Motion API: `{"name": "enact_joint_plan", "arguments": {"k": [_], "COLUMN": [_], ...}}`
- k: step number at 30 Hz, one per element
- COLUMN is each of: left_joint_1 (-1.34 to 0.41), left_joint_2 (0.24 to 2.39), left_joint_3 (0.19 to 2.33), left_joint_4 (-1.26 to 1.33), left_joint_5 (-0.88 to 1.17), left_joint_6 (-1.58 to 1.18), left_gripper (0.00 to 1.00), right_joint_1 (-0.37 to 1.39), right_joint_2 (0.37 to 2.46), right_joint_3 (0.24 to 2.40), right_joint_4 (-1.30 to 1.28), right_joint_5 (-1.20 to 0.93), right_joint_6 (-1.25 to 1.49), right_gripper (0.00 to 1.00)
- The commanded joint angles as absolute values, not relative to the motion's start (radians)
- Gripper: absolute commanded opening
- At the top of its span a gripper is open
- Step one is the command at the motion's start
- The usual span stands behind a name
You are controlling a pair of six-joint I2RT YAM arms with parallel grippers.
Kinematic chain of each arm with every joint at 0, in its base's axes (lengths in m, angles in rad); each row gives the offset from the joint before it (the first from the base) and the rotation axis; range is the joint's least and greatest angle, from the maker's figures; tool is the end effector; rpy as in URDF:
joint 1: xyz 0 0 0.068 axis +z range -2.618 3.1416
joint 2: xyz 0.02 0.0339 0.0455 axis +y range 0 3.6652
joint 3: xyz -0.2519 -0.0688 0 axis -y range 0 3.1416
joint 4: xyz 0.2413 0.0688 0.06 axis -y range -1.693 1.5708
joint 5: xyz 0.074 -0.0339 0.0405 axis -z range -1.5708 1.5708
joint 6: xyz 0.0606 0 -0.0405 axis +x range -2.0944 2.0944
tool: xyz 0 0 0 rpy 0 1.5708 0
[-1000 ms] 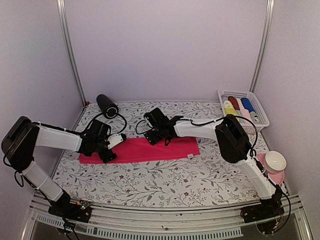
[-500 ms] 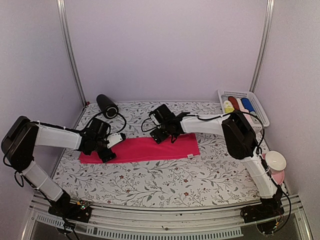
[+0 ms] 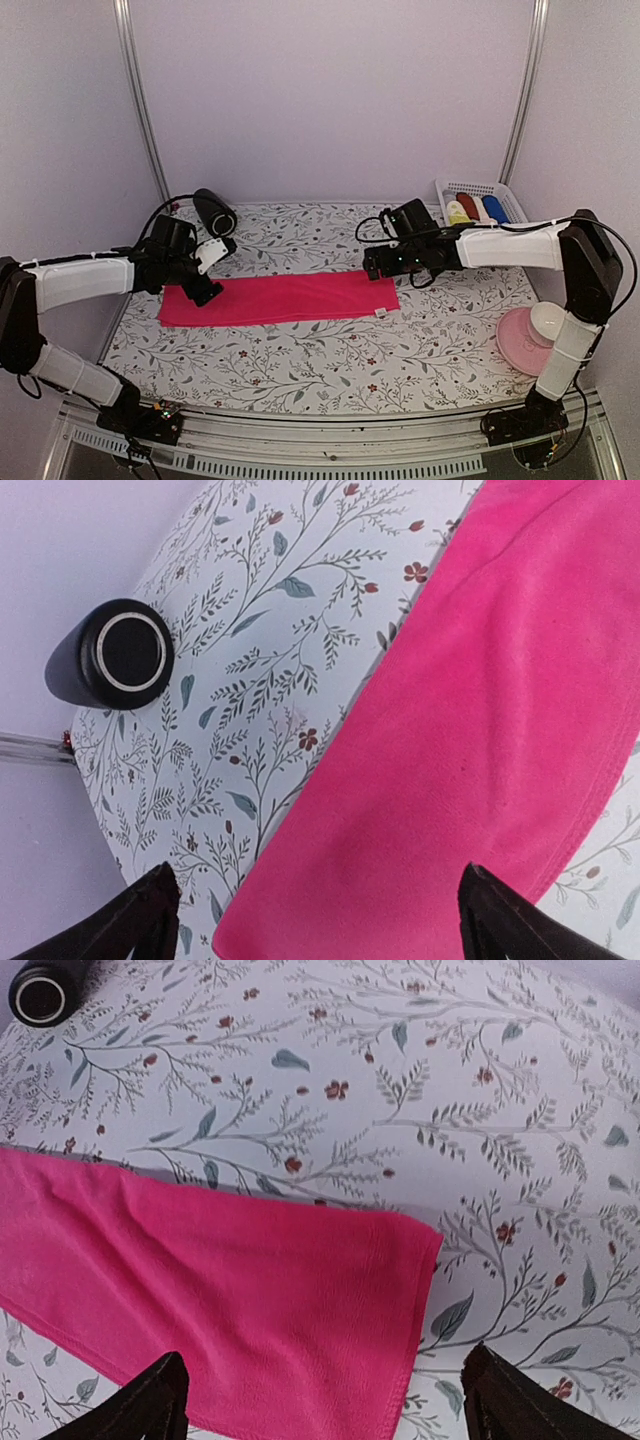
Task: Roll the towels
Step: Pick up the towel from the center of the board.
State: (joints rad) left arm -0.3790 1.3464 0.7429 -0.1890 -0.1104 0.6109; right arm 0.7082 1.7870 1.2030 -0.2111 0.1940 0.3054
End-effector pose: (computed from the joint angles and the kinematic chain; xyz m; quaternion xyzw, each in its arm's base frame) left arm 0.2727 -0.1014 0.1760 0.4204 0.8229 0.0945 0.3704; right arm 0.3128 0.2525 0.1813 -0.1484 0.9101 0.1043 0.3726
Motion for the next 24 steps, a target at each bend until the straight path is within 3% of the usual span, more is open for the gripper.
{"name": "enact_joint_plan", "arguments": {"k": [1,4,17,20,24], "left_joint_1": [-0.32,-0.304,-0.259,-0.255,-0.252], "left_joint_2": [1.271,1.207,1.102,1.093,1.086], "left_joint_3": [0.683,0.648,0.61,0.606,0.603], "left_joint_4": [-0.228,-0.22,-0.187,-0.182,-0.177], "left_joint_5": [-0.024,-0.005,-0.004,-0.001,0.0], "left_joint_6": [0.581,0.583,0.575,0.574,0.573], "left_gripper": [0.97,0.97,0.97,0.97,0.97], "right_joint_1": [0.701,0.691,0.667,0.666,0.666], "right_joint_2": [1.768,1.776,1.86,1.882,1.911], "right_joint_3": [1.068,1.011,0.998,1.008,1.012], "right_joint_4": [-0.139,-0.104,-0.055,-0.052,-0.046], "right_joint_5": [0.112,0.088,0.099,0.087,0.068], "right_joint_6": [0.437,0.476,0.535,0.543,0.548], "right_gripper": [0.89,0.83,0.77,0.71,0.56]}}
